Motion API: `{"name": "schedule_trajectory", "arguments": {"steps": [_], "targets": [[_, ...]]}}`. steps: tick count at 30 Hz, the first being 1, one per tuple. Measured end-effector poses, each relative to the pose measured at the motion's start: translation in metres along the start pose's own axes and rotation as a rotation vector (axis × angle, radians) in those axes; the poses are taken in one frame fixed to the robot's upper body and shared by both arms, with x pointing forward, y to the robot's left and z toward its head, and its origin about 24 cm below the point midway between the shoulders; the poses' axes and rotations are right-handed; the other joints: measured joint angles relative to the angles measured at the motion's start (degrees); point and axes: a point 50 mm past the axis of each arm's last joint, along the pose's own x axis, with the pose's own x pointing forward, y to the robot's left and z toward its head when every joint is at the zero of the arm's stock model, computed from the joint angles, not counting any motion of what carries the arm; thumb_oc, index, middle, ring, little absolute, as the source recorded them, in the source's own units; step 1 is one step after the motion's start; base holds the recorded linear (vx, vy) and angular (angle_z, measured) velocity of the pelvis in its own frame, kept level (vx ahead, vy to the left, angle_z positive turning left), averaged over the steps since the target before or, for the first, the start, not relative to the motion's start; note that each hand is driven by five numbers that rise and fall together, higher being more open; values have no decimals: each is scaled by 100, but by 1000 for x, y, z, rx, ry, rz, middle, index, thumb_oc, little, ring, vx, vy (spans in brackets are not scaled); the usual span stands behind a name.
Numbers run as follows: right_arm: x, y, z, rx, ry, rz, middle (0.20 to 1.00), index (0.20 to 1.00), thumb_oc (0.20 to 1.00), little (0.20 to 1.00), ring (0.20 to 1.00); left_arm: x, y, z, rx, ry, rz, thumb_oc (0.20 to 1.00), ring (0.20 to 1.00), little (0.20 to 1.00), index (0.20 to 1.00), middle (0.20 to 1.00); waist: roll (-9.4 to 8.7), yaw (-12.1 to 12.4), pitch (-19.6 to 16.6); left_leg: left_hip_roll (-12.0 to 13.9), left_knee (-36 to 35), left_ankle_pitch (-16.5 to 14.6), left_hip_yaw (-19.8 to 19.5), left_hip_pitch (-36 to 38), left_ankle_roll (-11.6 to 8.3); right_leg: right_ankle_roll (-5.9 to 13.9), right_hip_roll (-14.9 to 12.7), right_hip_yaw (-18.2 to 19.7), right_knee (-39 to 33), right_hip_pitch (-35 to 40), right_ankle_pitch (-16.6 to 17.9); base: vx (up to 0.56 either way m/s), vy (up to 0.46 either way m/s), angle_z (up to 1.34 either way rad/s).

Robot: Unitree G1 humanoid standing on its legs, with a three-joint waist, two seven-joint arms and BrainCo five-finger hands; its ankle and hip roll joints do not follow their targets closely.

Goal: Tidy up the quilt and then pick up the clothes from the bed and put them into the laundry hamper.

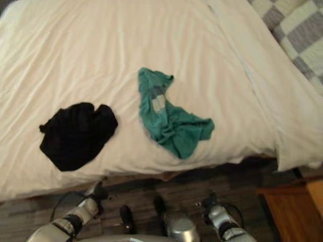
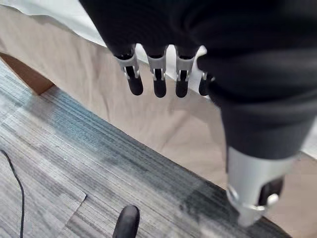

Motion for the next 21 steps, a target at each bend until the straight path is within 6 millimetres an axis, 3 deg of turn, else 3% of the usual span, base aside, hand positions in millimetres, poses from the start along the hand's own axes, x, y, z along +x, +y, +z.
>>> {"name": "schedule_trajectory", "arguments": {"steps": [1, 2, 4, 6, 7, 10, 13, 15, 16, 18, 20, 21], "targets": [[-1, 1, -6, -4, 24, 5, 1000, 1000, 1000, 1000, 1000, -1, -1, -3, -13, 4, 1, 1000, 1000, 1000, 1000, 1000, 10, 62, -6, -63, 1, -52, 53, 78, 64, 16, -82, 9, 68, 2, -57, 7, 4, -18], [-2, 4, -13, -5, 41, 11, 1000, 1000, 1000, 1000, 1000, -1, 1, -6, -24, 18, 9, 1000, 1000, 1000, 1000, 1000, 29, 140, 15, -61, 2, -80, 180, 132, 112, 8, -251, -259, 204, -45, -294, 60, -7, -48], [-4, 6, -21, 14, 69, 16, 1000, 1000, 1000, 1000, 1000, -5, 0, -33, -70, 116, 14, 1000, 1000, 1000, 1000, 1000, 11, 343, -3, -159, -2, -168, 272, 135, 186, 74, -811, -357, 398, -109, -299, 84, -40, -34], [-6, 6, -33, 55, 115, 5, 1000, 1000, 1000, 1000, 1000, -14, -5, -62, -181, 224, 32, 1000, 1000, 1000, 1000, 1000, -144, 380, -98, -247, -33, -206, 326, 141, 148, 460, -1362, -357, 81, -15, -51, 75, -39, -21], [-6, 5, -34, 93, 124, -2, 1000, 1000, 1000, 1000, 1000, -21, -8, -82, -244, 291, 42, 1000, 1000, 1000, 1000, 1000, -196, 399, -130, -222, -32, -190, 341, 154, 151, 689, -1422, -489, -216, 115, 178, 72, -7, -16], [-9, -15, -51, 268, 167, -101, 1000, 1000, 1000, 1000, 1000, -39, -23, -115, -459, 426, 85, 1000, 1000, 1000, 1000, 1000, -111, 371, -188, -104, 3, -85, 323, 193, 53, 499, -1226, -558, -757, 473, 498, 30, 6, -1], [-16, -49, -56, 362, 91, -241, 1000, 1000, 1000, 1000, 1000, -47, -18, -132, -605, 479, 185, 1000, 1000, 1000, 1000, 1000, -11, 351, -272, -83, 4, -77, 318, 253, 42, 471, -1193, -594, -941, 631, 557, 21, 7, 4], [-43, -115, -53, 412, -92, -493, 1000, 1000, 1000, 1000, 1000, -49, 19, -139, -732, 422, 392, 1000, 1000, 1000, 1000, 1000, 132, 324, -357, -114, 3, -80, 288, 271, 35, 494, -1224, -643, -1042, 732, 594, 37, 4, 12], [-54, -140, -47, 306, -166, -600, 1000, 1000, 1000, 1000, 1000, -53, 47, -141, -705, 350, 509, 1000, 1000, 1000, 1000, 1000, 137, 317, -360, -121, 3, -81, 280, 307, 34, 501, -1231, -649, -1041, 777, 598, 23, -1, 8], [-68, -170, -39, 159, -232, -715, 1000, 1000, 1000, 1000, 1000, -59, 96, -129, -662, 188, 677, 1000, 1000, 1000, 1000, 1000, 120, 339, -395, -126, -24, -104, 237, 298, -4, 543, -1244, -663, -1041, 819, 581, 11, -6, 7], [-77, -188, -26, 75, -293, -777, 1000, 1000, 1000, 1000, 1000, -65, 131, -111, -636, 48, 769, 1000, 1000, 1000, 1000, 1000, 125, 338, -438, -143, -35, -154, 174, 247, -54, 562, -1258, -661, -1042, 803, 593, 9, -12, 11], [-87, -198, -17, -37, -353, -811, 1000, 1000, 1000, 1000, 1000, -75, 159, -92, -593, -98, 851, 1000, 1000, 1000, 1000, 1000, 117, 335, -431, -169, -35, -164, 166, 221, -33, 579, -1281, -645, -1042, 781, 602, 13, -23, 8]]}}
